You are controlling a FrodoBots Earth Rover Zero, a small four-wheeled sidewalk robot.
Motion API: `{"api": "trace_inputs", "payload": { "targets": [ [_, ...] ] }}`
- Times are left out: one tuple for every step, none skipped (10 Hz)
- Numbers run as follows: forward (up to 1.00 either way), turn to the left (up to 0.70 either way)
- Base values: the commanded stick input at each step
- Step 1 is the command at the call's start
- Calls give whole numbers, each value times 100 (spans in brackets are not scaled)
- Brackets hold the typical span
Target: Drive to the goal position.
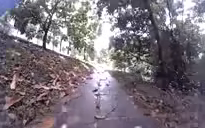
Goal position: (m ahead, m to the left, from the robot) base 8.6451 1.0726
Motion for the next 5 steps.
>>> {"api": "trace_inputs", "payload": {
  "targets": [
    [70, 0],
    [70, 6],
    [70, 35],
    [70, 30],
    [70, 20]
  ]
}}
